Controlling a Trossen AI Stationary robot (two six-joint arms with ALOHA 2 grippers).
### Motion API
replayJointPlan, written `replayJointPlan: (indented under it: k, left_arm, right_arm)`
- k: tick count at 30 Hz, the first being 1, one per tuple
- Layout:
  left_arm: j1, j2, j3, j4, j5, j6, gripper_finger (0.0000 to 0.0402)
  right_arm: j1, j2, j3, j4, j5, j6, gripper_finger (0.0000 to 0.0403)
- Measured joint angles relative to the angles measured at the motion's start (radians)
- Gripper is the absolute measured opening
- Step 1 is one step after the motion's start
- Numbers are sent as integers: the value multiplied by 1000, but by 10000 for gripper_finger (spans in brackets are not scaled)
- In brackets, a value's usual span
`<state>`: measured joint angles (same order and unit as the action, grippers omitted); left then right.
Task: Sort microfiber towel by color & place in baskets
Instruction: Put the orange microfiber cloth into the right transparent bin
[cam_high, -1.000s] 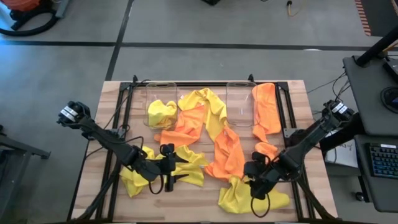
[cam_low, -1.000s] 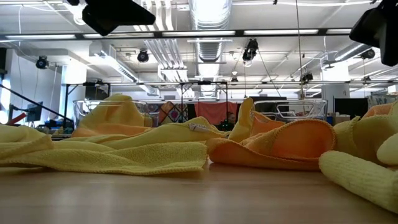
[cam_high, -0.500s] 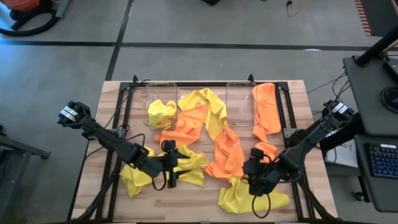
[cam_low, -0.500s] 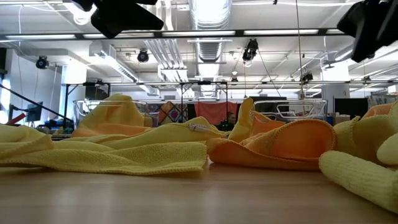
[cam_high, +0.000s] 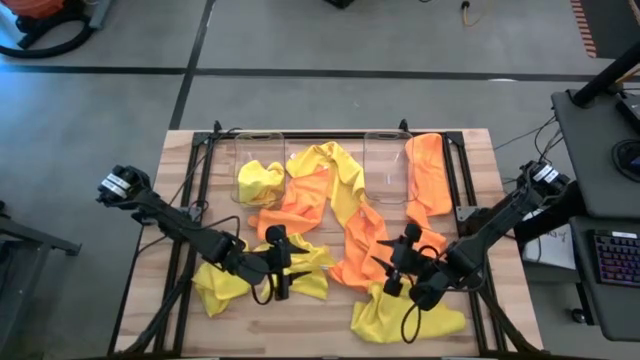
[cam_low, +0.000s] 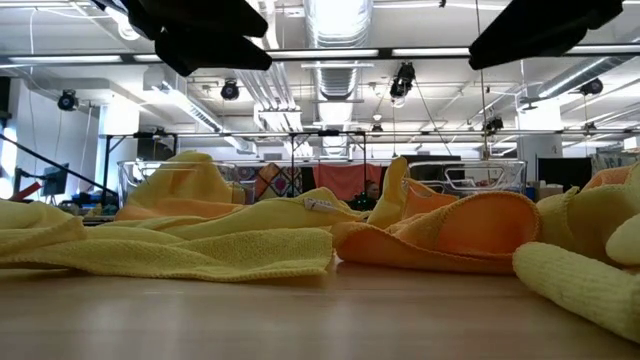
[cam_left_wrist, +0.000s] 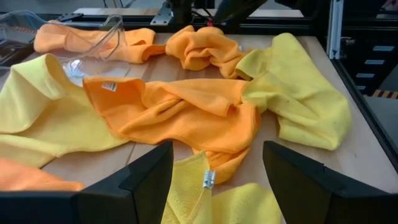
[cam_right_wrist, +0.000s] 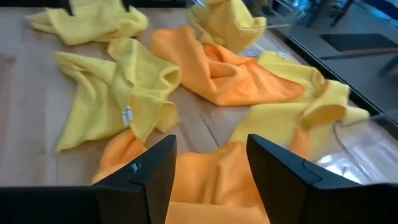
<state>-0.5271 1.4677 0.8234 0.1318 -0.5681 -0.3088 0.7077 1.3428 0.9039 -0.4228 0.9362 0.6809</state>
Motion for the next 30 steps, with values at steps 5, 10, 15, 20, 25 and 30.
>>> replayJointPlan:
  k: [5, 10, 15, 20, 25, 30]
  left_arm:
    - [10, 1, 0, 0, 0, 6, 232]
    - [31, 0, 0, 0, 0, 28, 232]
    - [40, 0, 0, -1, 0, 39, 232]
    - [40, 0, 0, -3, 0, 39, 232]
    - [40, 0, 0, -5, 0, 44, 232]
    - [40, 0, 0, -7, 0, 46, 232]
  right_arm:
    - [4, 2, -4, 22, -27, 10, 192]
    - [3, 13, -22, 35, -28, 17, 192]
    - [3, 15, -37, 58, -22, 16, 192]
    - [3, 16, -41, 66, -20, 16, 192]
    - [2, 20, -41, 66, -19, 10, 192]
    - [0, 20, -41, 66, -18, 11, 192]
